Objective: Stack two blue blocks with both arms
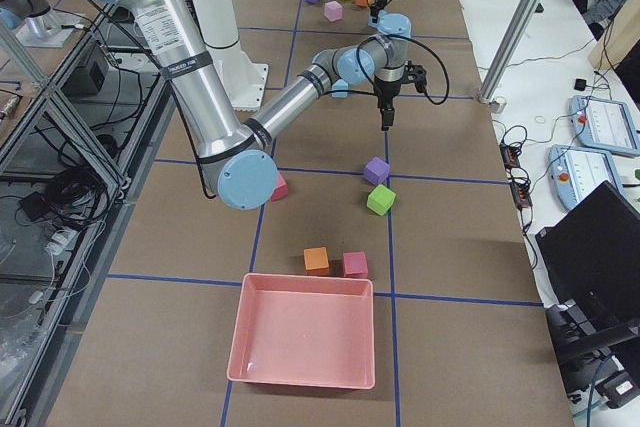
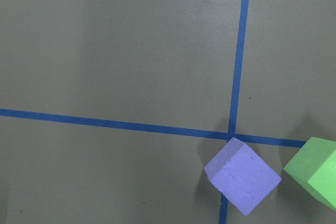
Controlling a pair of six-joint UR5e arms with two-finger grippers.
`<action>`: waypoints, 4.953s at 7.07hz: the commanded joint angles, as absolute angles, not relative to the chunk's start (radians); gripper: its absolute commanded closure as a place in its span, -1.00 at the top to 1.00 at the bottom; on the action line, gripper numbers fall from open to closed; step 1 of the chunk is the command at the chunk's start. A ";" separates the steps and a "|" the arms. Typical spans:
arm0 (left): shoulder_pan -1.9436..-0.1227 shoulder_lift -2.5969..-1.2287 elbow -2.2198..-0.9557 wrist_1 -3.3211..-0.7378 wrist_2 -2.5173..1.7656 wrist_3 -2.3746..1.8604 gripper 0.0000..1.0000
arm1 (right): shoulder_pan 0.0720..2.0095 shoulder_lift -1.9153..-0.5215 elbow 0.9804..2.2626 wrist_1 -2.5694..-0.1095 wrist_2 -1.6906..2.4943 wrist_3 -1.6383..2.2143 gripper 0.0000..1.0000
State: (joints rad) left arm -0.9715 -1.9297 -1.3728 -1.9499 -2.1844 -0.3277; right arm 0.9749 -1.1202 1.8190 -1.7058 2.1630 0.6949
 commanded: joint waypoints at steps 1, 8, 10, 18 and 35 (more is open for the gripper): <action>-0.973 -1.930 -1.384 -1.950 -2.189 -0.331 0.30 | 0.976 -1.120 1.819 -1.706 2.163 0.695 1.00; -0.795 -2.107 -1.789 -1.500 -2.148 -1.063 0.34 | 0.977 -1.123 1.815 -1.706 2.171 0.695 1.00; -0.750 -2.192 -1.776 -1.431 -2.114 -1.153 0.34 | 0.977 -1.123 1.813 -1.706 2.172 0.695 1.00; -0.615 -2.476 -1.537 -1.431 -2.068 -1.233 0.34 | 0.986 -1.124 1.815 -1.706 2.175 0.695 1.00; -0.554 -2.502 -1.456 -1.502 -2.037 -1.243 0.96 | 0.991 -1.124 1.813 -1.706 2.175 0.695 1.00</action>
State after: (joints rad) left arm -0.5538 -2.5017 -1.4513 -1.5011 -2.0477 -1.2464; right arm 0.9909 -1.1250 1.8130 -1.7058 2.1752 0.6944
